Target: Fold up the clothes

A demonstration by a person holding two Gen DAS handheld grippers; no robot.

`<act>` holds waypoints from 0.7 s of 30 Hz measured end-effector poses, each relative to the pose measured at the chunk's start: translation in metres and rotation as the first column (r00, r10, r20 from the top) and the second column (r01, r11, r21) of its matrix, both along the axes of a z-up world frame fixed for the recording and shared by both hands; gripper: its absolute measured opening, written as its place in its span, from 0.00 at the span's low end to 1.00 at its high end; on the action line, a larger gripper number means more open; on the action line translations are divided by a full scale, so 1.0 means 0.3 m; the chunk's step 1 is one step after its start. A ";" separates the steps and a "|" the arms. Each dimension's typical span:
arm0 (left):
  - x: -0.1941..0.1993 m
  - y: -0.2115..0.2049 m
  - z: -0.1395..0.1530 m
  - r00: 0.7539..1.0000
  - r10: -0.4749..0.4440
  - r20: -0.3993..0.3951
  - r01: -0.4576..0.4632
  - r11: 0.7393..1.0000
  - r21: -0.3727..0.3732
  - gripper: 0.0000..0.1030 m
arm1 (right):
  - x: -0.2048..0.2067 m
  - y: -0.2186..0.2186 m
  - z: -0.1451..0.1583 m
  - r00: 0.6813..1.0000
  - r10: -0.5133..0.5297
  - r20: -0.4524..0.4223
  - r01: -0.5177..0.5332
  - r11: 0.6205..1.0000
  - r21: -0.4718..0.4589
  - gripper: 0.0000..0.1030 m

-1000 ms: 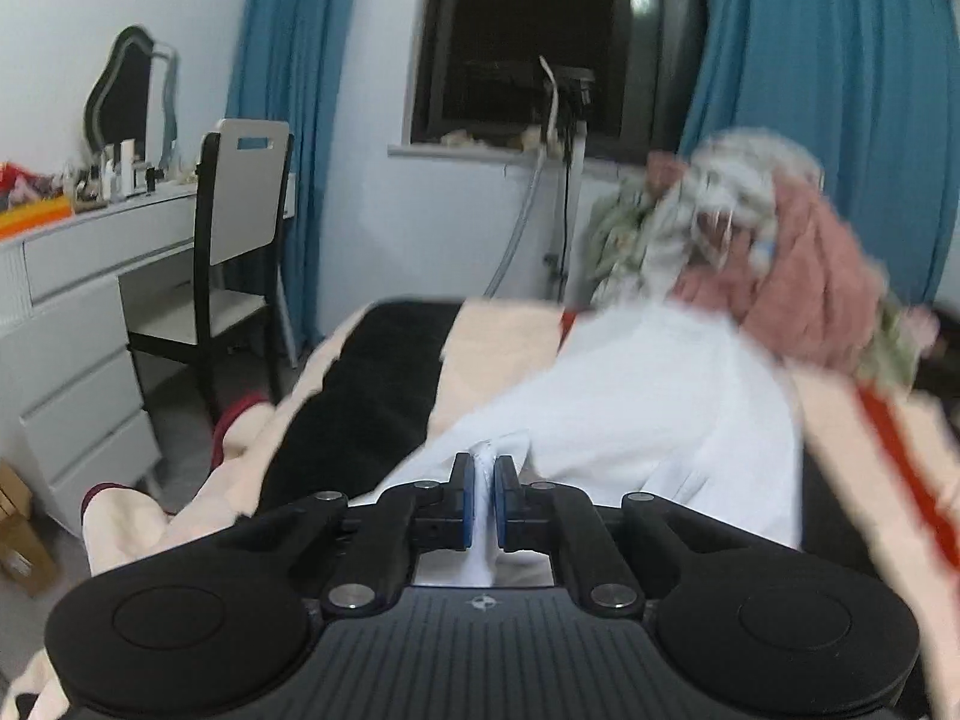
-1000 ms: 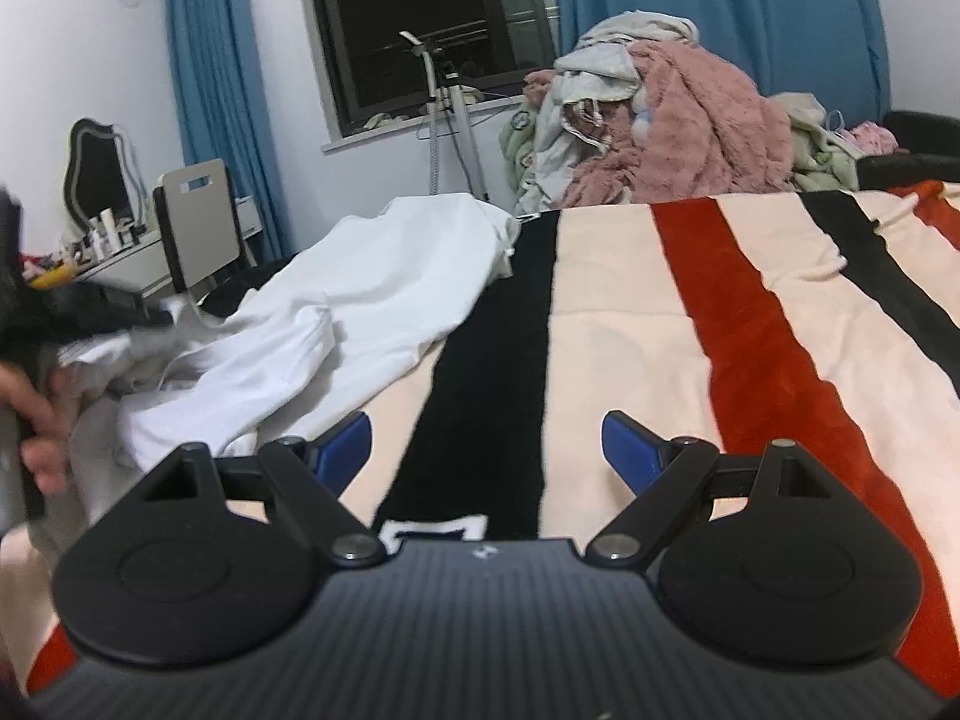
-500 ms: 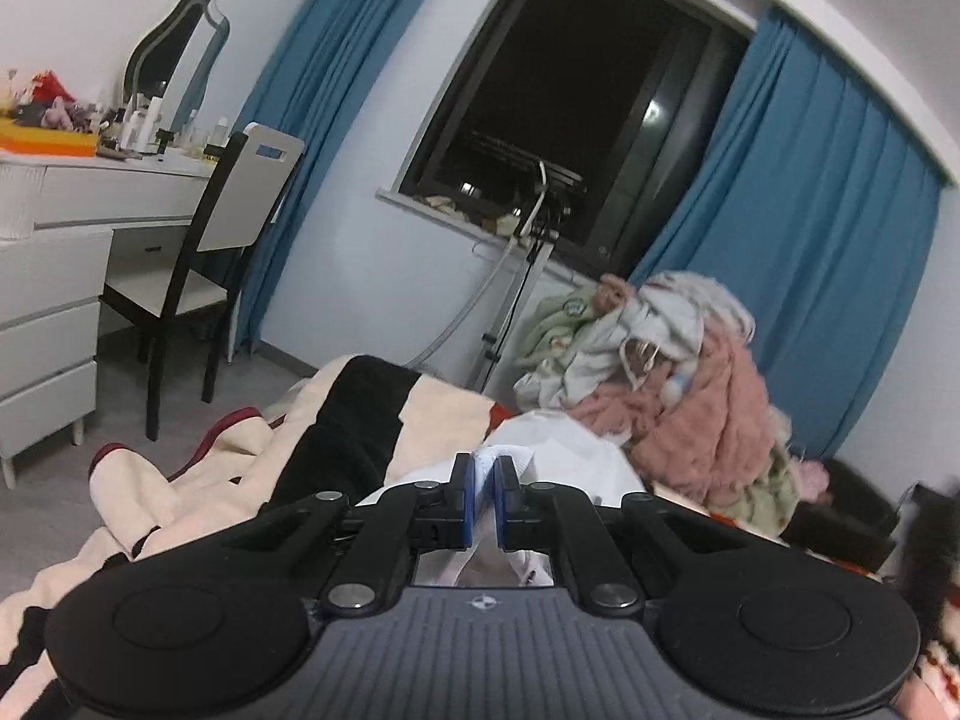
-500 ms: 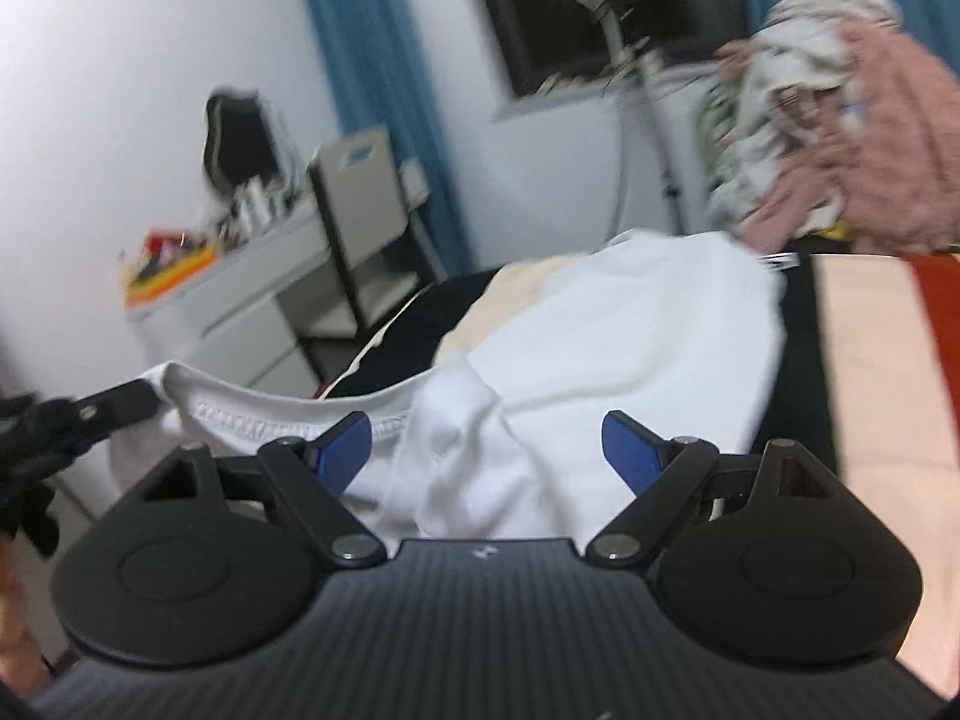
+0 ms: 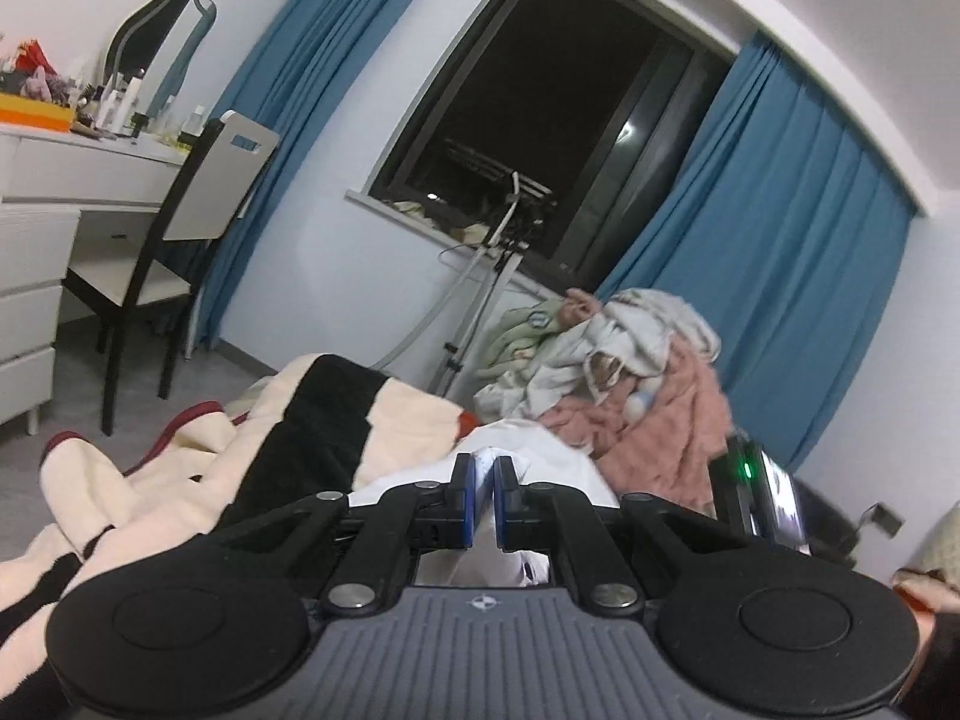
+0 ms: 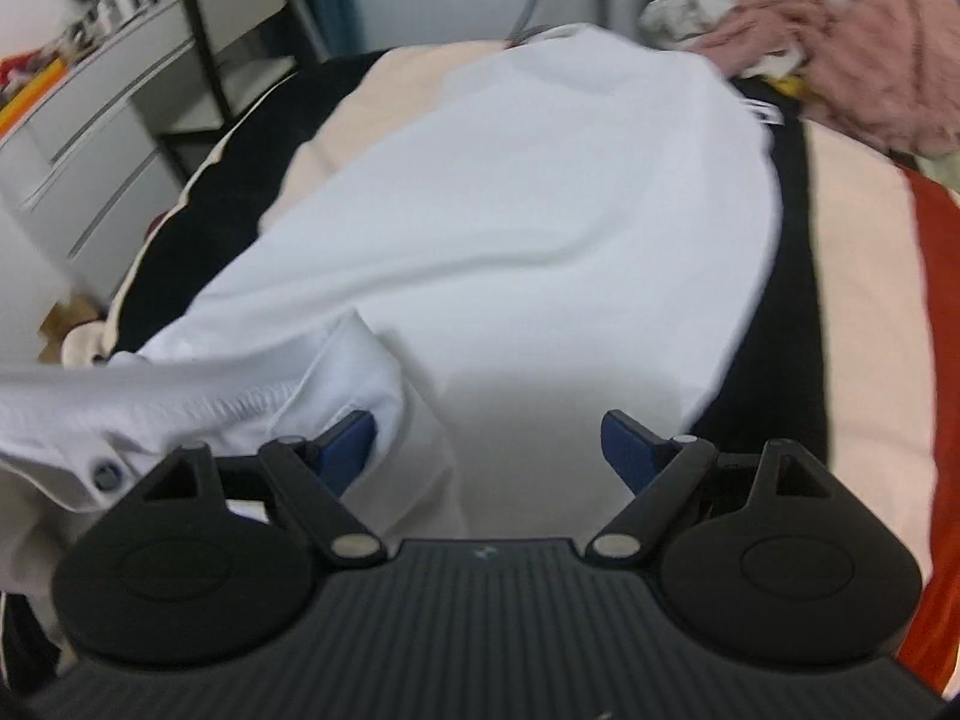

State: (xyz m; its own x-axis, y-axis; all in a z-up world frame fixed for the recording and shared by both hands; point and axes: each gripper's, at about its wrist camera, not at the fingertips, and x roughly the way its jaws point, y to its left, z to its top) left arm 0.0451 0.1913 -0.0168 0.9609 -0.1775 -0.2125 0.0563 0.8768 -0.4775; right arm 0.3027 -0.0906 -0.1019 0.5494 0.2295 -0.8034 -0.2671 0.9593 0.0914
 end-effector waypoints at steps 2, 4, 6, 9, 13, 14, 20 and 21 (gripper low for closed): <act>-0.016 -0.002 0.007 1.000 -0.008 0.010 0.008 1.000 -0.009 0.06 | -0.066 -0.046 0.019 0.998 -0.028 0.051 0.028 1.000 0.003 0.82; -0.039 -0.011 0.020 0.999 -0.028 0.026 0.028 1.000 0.003 0.06 | -0.154 -0.097 0.041 0.992 -0.059 0.108 0.057 0.998 0.023 0.82; -0.071 -0.034 0.037 0.997 -0.056 0.050 0.055 0.998 0.030 0.06 | -0.258 -0.135 0.060 0.984 -0.079 0.160 0.075 0.997 0.028 0.82; -0.124 -0.071 0.059 0.992 -0.100 0.073 0.095 0.993 0.069 0.06 | -0.415 -0.180 0.066 0.969 -0.096 0.229 0.088 0.995 0.044 0.82; -0.182 -0.124 0.061 0.991 -0.127 0.052 0.120 0.986 0.112 0.06 | -0.585 -0.268 0.035 0.951 -0.141 0.274 0.109 0.986 0.129 0.82; -0.191 -0.138 0.060 0.991 -0.125 0.046 0.119 0.985 0.126 0.06 | -0.621 -0.290 0.024 0.946 -0.148 0.287 0.108 0.982 0.153 0.82; -0.243 -0.221 0.051 0.993 -0.115 0.008 0.111 0.972 0.209 0.06 | -0.739 -0.393 -0.068 0.932 -0.223 0.286 0.122 0.935 0.332 0.83; -0.252 -0.234 0.049 0.994 -0.113 0.002 0.110 0.969 0.222 0.06 | -0.747 -0.403 -0.077 0.929 -0.233 0.287 0.123 0.926 0.356 0.83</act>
